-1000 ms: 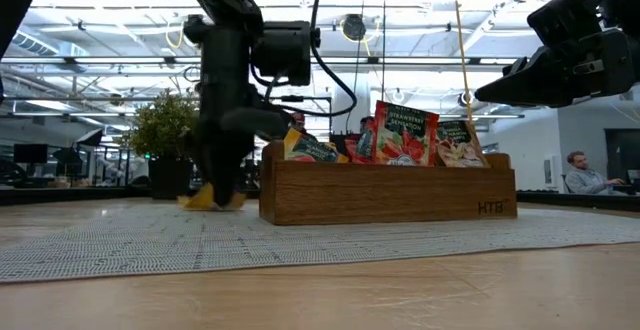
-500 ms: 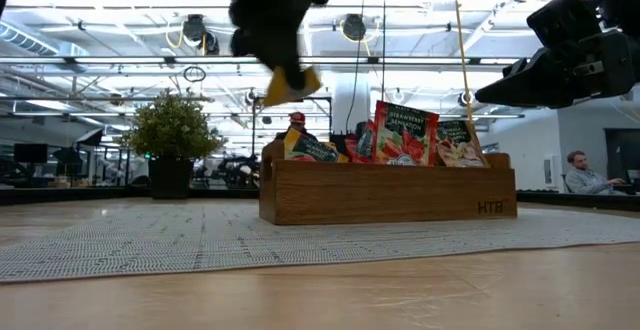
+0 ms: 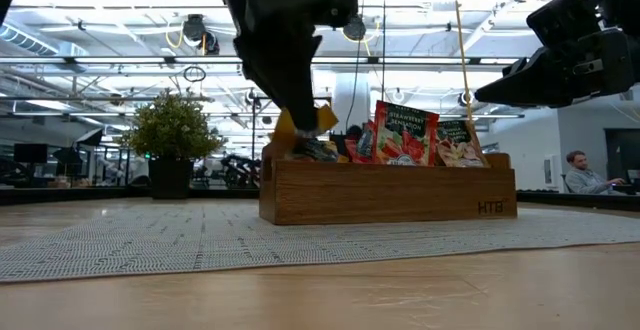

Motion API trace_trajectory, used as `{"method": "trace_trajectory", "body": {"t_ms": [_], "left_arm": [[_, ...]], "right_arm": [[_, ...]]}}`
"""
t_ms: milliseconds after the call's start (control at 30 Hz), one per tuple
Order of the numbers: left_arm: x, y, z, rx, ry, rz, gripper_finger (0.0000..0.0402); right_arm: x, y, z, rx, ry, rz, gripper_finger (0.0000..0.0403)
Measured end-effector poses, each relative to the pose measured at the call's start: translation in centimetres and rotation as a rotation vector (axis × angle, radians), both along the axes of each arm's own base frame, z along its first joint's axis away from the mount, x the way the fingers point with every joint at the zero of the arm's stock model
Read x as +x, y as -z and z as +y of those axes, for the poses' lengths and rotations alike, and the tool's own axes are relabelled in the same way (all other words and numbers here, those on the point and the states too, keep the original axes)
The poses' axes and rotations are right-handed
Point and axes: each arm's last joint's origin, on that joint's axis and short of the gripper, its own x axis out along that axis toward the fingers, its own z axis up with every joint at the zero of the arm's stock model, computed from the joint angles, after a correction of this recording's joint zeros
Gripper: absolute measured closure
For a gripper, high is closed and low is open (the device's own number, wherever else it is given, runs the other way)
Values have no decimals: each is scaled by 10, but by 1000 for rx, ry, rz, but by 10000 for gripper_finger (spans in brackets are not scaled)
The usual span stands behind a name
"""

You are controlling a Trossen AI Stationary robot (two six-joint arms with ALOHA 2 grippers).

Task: Pick & Place Tea
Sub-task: Put the yellow tea bag into the left section of the wooden organizer

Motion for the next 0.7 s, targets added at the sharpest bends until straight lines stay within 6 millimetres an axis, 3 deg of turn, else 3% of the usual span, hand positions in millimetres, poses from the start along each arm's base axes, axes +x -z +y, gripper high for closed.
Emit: {"method": "trace_trajectory", "body": {"t_ms": [133,500,700], "left_arm": [[3,2,2,-9,-18,-18,347],[3,1,3,-12,-42,-23,182],[2,-5,3,-15,-42,-40,143]], "right_arm": [[0,0,0,0,0,0,385],[0,0,0,0,-1,1,385],[0,0,0,0,-1,1,385]]}}
